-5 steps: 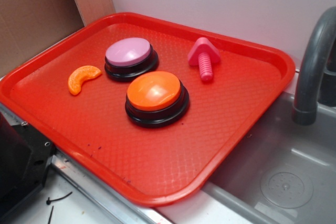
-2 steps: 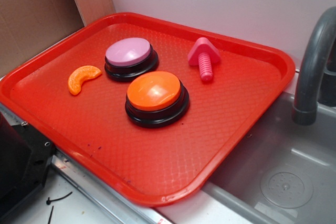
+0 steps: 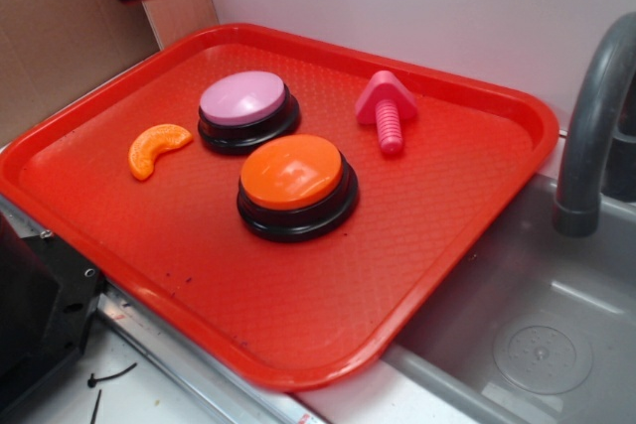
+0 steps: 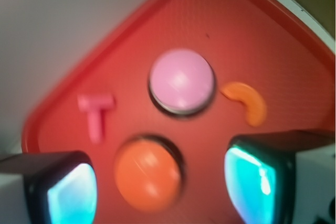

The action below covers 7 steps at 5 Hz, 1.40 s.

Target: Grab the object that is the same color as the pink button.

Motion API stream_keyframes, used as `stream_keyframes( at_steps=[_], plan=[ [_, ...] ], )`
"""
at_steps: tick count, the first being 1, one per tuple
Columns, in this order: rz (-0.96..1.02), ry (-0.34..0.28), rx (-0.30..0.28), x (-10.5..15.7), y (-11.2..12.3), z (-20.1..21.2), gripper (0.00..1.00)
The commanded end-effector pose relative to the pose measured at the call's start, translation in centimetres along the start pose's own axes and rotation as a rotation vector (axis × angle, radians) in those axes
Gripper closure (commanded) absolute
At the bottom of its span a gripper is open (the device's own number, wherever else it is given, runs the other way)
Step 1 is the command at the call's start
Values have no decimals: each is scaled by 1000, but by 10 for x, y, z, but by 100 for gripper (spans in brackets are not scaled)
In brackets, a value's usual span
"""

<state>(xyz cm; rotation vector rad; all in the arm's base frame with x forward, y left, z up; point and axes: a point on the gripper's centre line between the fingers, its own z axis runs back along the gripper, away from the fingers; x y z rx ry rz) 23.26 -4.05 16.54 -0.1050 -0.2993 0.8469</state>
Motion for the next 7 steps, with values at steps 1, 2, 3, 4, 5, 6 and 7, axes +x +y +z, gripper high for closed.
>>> stream_keyframes(
  at_steps=[1,2,3,4,5,6,7],
  plan=[
    [75,-132,2,17,-51,-56,0],
    [41,-124,-1,17,-65,-84,0],
    [-24,-134,13,16,-75,-104,0],
    [-41,-84,38,12,-76,-123,0],
    [-67,-57,69,8,-78,-139,0],
    [-66,-32,96,-22,-72,-143,0],
    [-76,-34,110,-31,-69,-146,62]
  ],
)
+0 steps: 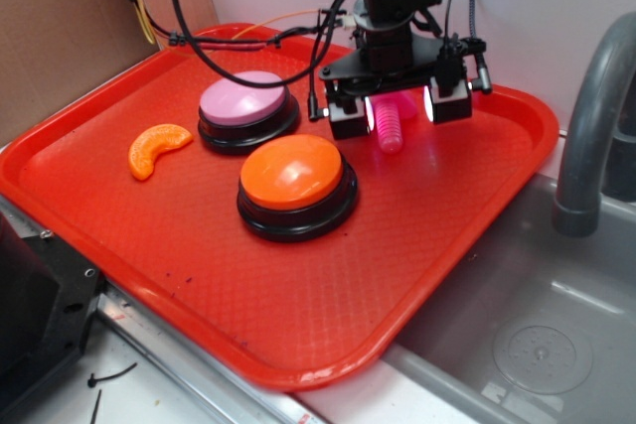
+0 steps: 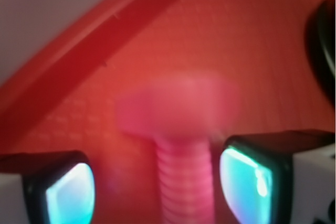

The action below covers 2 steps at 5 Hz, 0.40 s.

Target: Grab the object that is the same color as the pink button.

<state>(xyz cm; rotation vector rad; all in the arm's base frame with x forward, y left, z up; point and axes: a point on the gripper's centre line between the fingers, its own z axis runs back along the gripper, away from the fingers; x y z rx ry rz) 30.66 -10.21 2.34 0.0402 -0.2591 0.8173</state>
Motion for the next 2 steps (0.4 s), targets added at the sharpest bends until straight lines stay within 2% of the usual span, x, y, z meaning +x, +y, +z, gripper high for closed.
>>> stream_keyframes(
  at_steps=[1,2],
  plan=[
    [-44,17,-29,-4,-1,13,100],
    [-37,5,-28,-2,-1,11,100]
  ],
)
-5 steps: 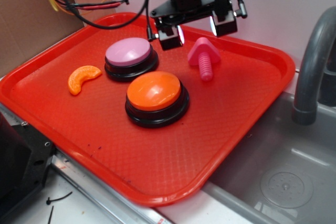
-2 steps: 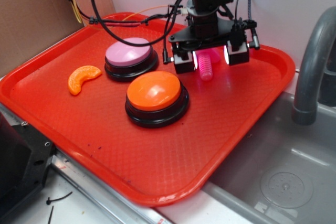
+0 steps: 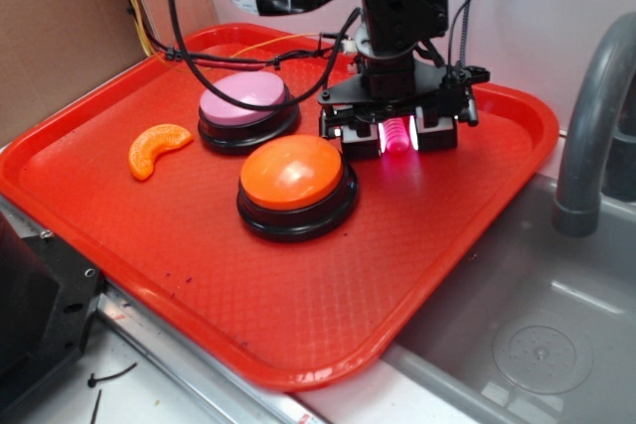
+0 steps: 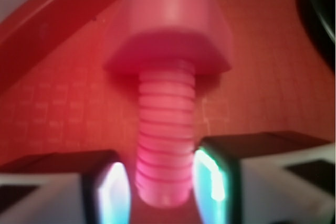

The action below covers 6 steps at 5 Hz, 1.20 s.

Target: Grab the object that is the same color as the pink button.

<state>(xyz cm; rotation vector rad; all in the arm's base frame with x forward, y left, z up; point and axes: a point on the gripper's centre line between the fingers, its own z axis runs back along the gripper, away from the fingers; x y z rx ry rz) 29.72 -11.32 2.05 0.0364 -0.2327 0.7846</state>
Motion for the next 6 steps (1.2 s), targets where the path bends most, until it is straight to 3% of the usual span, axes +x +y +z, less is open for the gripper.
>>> stream_keyframes(
  at_steps=[1,2,3,4,6],
  plan=[
    [-31,-22,-44,13,-1,17,100],
    [-133,17,-95,15,2,42,100],
    [-312,113,-144,56,18,81,100],
    [-514,215,-160,70,29,120,100],
    [-693,222,-164,78,56,187,100]
  ],
)
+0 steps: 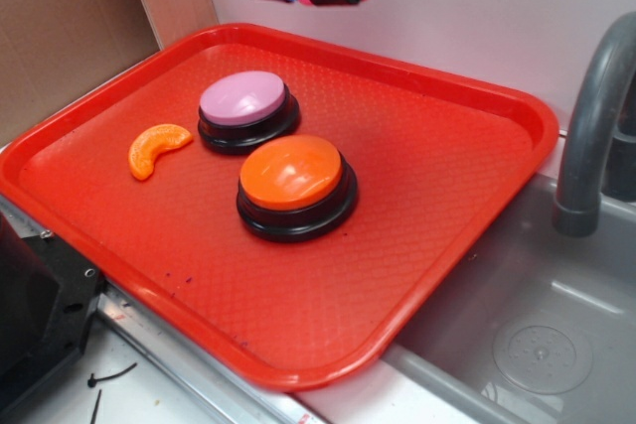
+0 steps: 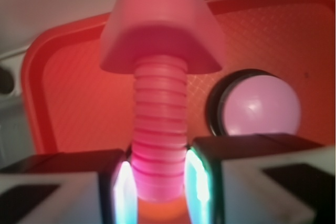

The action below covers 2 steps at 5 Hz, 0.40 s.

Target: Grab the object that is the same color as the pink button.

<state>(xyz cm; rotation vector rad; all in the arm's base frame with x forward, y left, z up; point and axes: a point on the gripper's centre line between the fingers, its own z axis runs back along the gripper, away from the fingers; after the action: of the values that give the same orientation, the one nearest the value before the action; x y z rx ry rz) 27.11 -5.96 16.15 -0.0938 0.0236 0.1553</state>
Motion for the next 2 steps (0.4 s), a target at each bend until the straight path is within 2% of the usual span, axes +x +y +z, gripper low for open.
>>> stream_keyframes(
  at_steps=[1,2],
  plan=[
    [-87,-116,-36,-6,21,77,100],
    [-40,-162,-51,-11,28,86,100]
  ],
)
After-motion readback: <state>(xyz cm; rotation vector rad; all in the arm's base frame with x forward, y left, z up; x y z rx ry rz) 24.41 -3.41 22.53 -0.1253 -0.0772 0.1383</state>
